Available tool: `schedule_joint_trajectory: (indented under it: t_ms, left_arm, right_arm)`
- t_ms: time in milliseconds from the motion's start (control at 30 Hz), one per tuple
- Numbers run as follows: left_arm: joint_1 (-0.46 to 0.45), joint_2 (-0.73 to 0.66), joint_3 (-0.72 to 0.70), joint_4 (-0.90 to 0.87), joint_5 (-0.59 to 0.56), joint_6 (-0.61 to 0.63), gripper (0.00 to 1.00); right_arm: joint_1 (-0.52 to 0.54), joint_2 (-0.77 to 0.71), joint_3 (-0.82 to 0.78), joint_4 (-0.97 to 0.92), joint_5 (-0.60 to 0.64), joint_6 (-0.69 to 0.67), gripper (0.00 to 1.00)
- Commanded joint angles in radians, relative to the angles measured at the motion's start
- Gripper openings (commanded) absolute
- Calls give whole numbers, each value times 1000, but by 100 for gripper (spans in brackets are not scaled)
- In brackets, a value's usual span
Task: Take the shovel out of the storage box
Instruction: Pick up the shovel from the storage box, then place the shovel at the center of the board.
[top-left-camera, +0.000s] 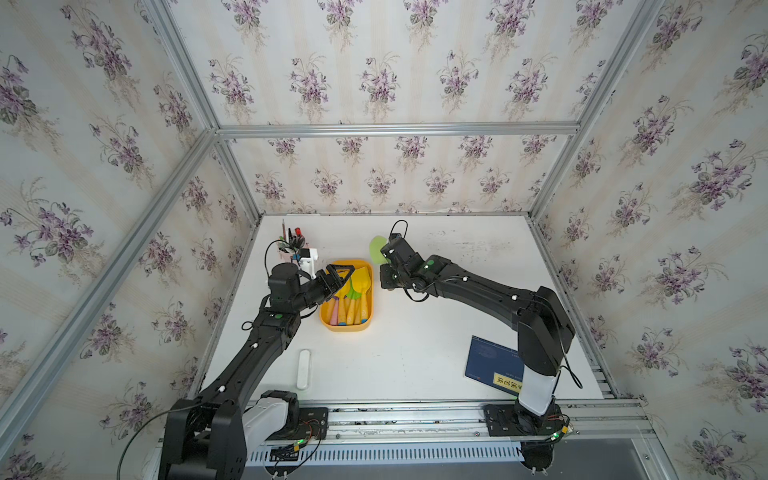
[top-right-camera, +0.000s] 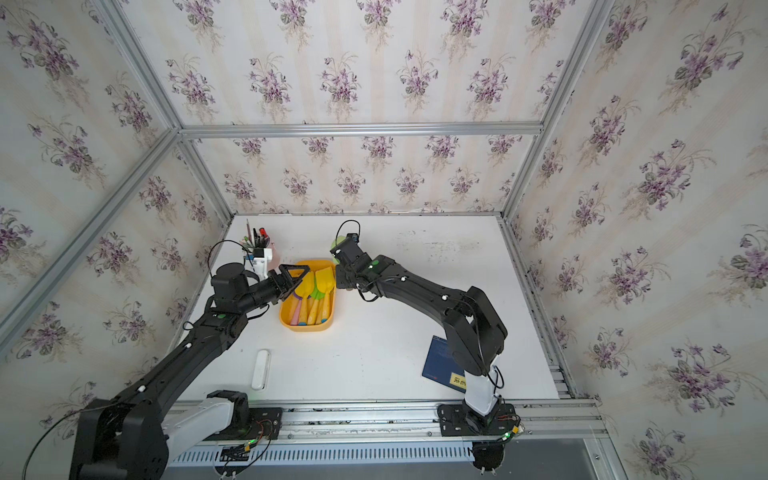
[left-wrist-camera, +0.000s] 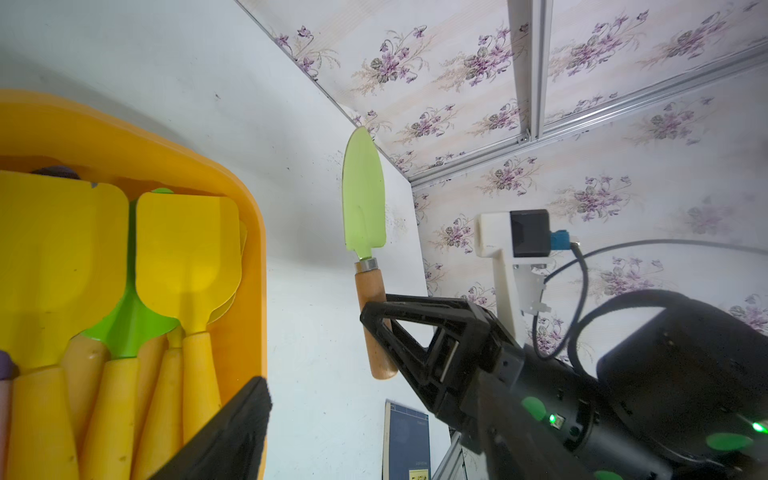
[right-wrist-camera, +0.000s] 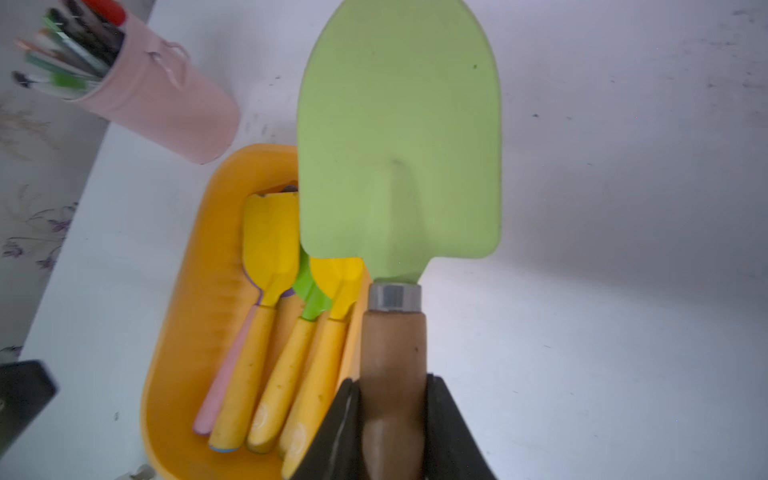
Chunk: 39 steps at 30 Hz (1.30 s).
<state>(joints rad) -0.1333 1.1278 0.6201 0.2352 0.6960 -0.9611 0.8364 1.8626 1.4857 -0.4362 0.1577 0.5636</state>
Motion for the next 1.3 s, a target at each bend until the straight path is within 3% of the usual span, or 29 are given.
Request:
schedule_joint_trajectory:
  t_ms: [0, 333, 567, 900, 1133, 1267]
  left_arm:
    - [-45, 72, 61, -51, -75, 94, 78]
    - [-144, 356, 203, -93, -131, 177, 77]
    - [-173, 464, 302, -215, -195, 260, 76]
    - [-186, 461, 308, -243, -219, 278, 76]
    - [-186, 431, 300, -265, -221, 285, 76]
    - [-186, 416, 303, -272, -220, 285, 76]
  right_arm:
    - [-45, 1, -52, 37, -11, 23, 20]
    - [-119, 165, -19, 60, -84, 24, 19]
    - [-132, 256, 32, 71, -104, 22, 19]
    - [-140, 311, 53, 68, -99, 27, 22]
    - [-138, 299, 41, 55, -92, 23, 40]
    - [-138, 300, 42, 48, -99, 19, 43]
